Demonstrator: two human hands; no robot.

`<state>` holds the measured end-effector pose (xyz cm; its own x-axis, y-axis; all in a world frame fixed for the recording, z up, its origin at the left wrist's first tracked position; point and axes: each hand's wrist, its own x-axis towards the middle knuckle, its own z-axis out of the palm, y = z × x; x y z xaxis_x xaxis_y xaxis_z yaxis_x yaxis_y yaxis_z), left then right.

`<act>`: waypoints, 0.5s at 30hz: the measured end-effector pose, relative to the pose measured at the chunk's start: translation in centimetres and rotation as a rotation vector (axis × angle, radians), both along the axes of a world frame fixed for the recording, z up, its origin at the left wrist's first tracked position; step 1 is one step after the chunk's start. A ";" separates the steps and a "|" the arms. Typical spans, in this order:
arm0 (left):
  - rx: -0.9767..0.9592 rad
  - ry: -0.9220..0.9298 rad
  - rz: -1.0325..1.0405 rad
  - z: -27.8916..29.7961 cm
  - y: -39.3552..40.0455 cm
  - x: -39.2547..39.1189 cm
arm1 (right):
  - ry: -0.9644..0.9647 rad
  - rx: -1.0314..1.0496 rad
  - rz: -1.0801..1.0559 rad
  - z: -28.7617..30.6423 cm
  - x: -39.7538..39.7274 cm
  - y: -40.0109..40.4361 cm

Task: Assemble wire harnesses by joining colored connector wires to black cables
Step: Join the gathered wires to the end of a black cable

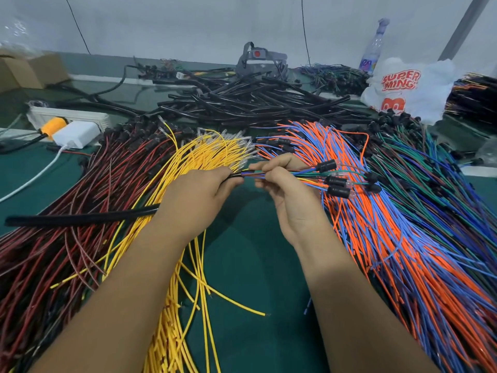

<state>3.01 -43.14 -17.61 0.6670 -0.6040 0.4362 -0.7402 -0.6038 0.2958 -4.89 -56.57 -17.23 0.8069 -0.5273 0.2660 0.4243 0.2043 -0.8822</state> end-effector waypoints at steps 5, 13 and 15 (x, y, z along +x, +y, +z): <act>-0.067 -0.056 -0.040 0.2 0.1 0.0 | -0.010 0.014 0.043 -0.1 0.1 -0.2; -0.152 -0.105 -0.168 0.3 -0.1 0.2 | 0.003 0.019 0.089 -0.2 0.2 0.0; -0.165 -0.062 -0.194 0.2 -0.1 0.1 | 0.032 0.011 0.060 -0.3 0.2 0.0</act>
